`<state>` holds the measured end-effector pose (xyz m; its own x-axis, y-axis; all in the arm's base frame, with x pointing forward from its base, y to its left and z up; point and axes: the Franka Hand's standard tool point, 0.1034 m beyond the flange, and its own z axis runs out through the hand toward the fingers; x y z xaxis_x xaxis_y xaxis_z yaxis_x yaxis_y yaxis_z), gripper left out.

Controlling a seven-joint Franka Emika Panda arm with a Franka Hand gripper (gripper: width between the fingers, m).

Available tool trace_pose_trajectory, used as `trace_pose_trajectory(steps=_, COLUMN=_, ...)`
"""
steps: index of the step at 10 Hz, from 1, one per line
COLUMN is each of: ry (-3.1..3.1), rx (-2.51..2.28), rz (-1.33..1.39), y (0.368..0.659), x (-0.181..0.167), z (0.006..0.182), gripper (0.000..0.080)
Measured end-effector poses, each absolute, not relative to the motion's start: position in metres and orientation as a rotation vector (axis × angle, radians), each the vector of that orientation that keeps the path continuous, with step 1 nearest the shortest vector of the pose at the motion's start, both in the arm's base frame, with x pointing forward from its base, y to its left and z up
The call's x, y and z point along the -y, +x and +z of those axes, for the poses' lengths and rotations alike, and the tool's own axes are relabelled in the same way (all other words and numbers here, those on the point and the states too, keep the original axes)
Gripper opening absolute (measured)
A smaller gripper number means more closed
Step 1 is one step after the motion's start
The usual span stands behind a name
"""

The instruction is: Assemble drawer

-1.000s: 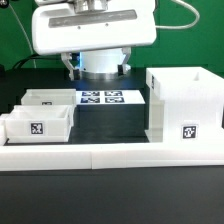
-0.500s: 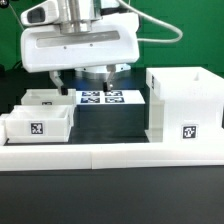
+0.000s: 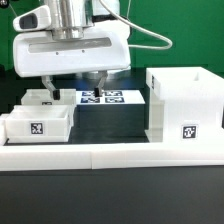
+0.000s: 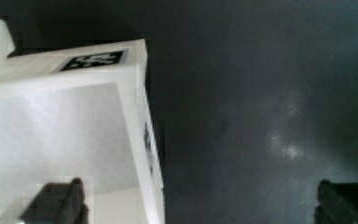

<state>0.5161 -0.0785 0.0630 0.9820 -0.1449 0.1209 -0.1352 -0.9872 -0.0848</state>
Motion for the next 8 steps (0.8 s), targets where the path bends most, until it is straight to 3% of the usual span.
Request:
trace_pose_trajectory(steps=2, ry=-3.056, rx=-0.198, rz=-0.192, y=0.515, x=0.079, z=0.061, gripper=0.0648)
trace_pose_trajectory(steps=8, ry=-3.078, rx=-0.127, rz=-0.118, y=0.501, x=0.086, z=0.027, gripper=0.0648)
